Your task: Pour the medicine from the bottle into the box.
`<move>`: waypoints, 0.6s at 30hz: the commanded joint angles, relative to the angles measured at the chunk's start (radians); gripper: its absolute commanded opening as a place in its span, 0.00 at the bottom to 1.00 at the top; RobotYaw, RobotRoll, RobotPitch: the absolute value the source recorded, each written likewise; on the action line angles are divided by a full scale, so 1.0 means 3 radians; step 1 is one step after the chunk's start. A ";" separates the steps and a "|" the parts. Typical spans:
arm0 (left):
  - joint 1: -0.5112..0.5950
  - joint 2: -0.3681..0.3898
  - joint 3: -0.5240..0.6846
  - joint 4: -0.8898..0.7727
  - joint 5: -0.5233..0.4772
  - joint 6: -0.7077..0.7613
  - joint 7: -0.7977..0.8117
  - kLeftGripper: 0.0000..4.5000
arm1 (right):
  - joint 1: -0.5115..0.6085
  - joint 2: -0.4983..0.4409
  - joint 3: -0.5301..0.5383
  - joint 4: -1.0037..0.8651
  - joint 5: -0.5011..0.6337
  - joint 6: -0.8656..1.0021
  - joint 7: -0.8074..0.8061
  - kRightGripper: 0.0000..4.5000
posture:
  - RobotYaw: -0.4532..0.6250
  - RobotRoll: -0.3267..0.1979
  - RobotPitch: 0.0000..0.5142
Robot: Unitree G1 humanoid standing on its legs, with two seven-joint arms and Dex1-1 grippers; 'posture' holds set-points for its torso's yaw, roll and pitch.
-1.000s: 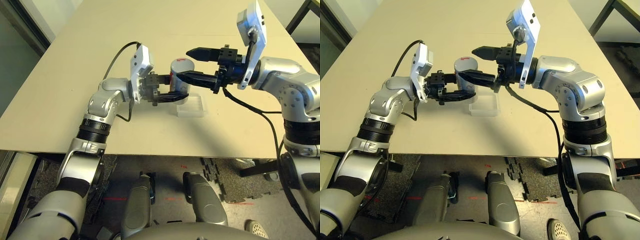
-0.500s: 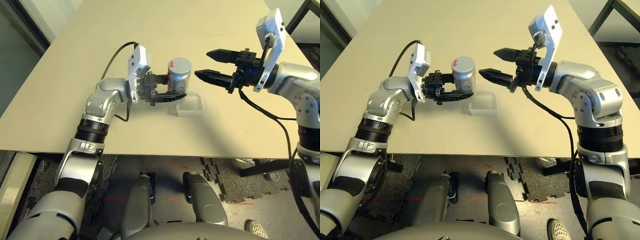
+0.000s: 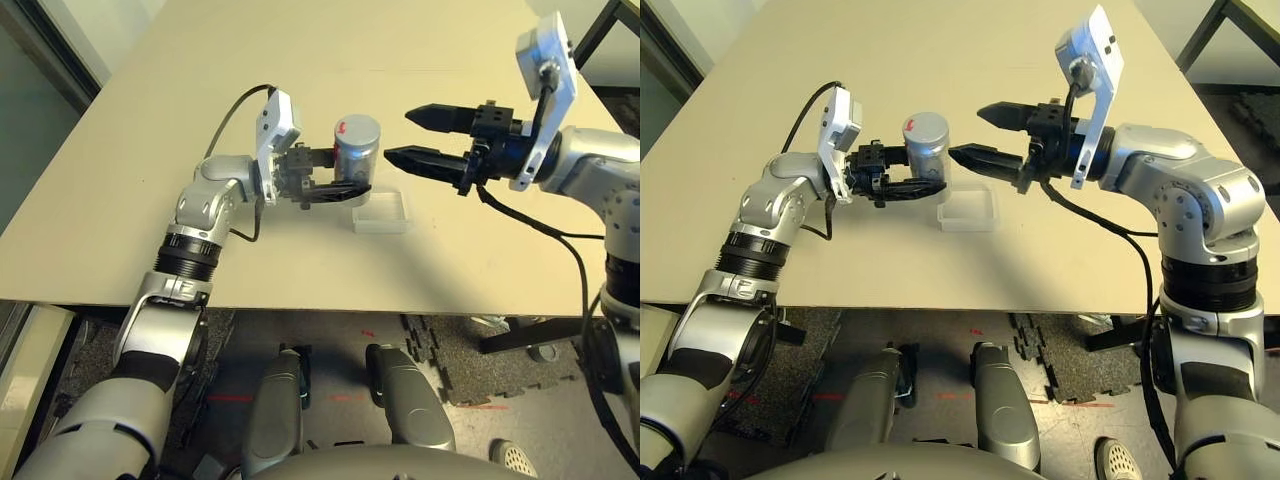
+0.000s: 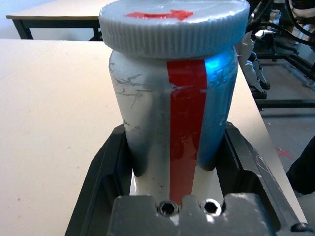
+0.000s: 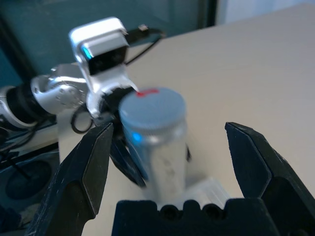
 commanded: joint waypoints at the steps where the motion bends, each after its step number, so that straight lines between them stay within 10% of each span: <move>1: -0.0014 -0.0016 -0.0041 0.0009 0.0054 -0.0013 -0.0040 0.57 | -0.0097 0.0066 0.0144 0.0070 -0.0074 -0.0033 -0.0005 1.00 | 0.25 0.62 0.34; 18: 0.0025 -0.0057 -0.0066 -0.0130 0.0046 0.0056 -0.0016 0.57 | -0.0260 0.0231 0.0380 0.0289 -0.0362 -0.0362 0.0171 1.00 | 0.27 0.62 0.34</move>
